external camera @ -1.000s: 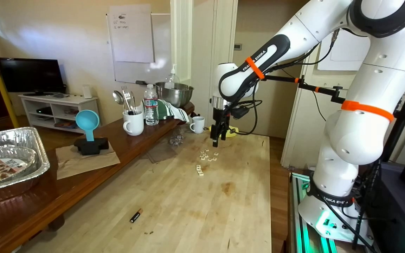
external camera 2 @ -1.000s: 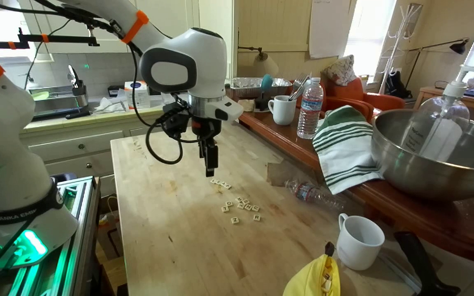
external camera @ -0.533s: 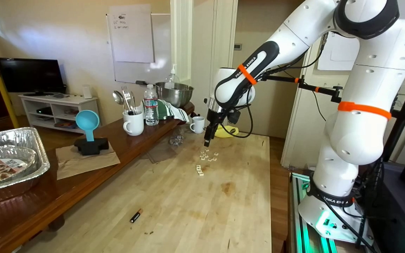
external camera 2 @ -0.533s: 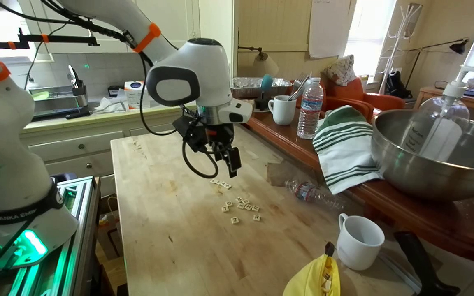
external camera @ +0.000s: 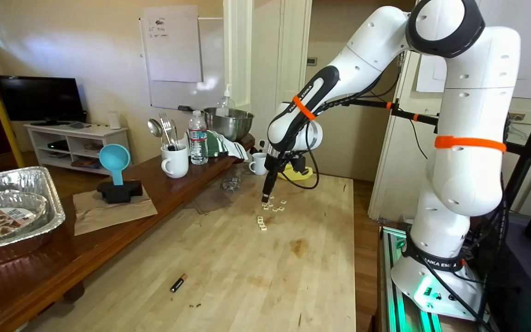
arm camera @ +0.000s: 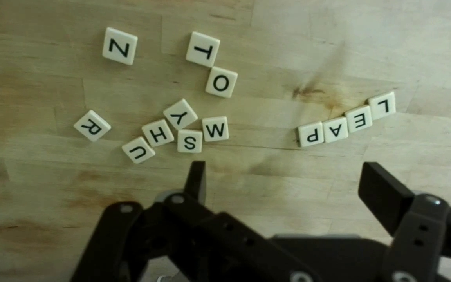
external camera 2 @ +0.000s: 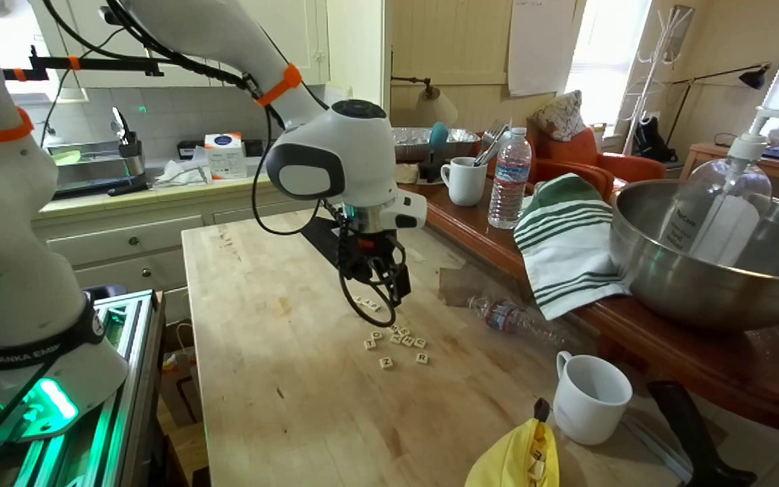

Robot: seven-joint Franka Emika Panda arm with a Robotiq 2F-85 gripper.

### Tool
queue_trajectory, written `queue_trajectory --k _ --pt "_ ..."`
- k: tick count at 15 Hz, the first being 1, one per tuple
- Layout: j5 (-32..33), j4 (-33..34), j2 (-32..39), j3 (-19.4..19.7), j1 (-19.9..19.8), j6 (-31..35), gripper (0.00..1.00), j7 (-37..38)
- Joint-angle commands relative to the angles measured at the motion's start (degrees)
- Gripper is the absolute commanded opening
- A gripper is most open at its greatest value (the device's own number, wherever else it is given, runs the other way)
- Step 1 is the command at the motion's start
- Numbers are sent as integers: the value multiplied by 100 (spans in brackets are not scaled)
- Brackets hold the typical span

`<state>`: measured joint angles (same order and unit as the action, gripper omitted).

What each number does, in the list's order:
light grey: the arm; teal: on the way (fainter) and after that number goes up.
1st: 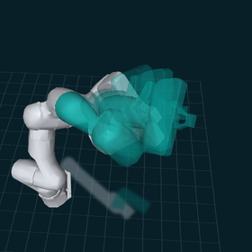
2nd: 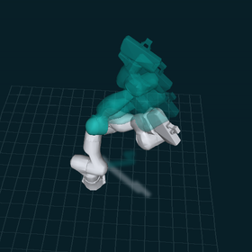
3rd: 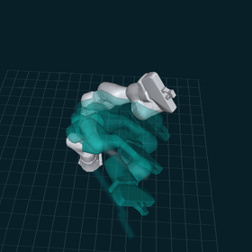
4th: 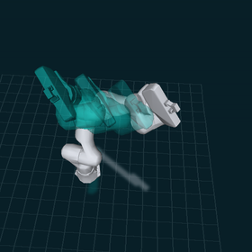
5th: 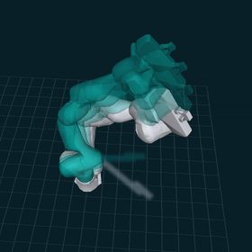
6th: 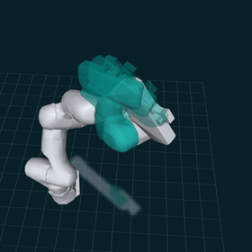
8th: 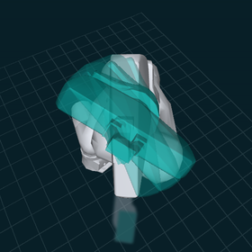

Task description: Add a new tile to the end of the word

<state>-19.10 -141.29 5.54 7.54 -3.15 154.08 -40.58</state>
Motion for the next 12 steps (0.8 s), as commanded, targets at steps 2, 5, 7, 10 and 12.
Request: queue_trajectory --k 2,5,7,10,12 --pt "67 63 84 -227 -223 -1 100 57" --pt "123 25 194 -258 -253 307 100 93" --pt "109 36 319 -316 -312 650 100 20" --pt "-36 103 547 -262 -239 1111 74 -85" --pt "-23 154 708 -273 -251 1285 70 -67"
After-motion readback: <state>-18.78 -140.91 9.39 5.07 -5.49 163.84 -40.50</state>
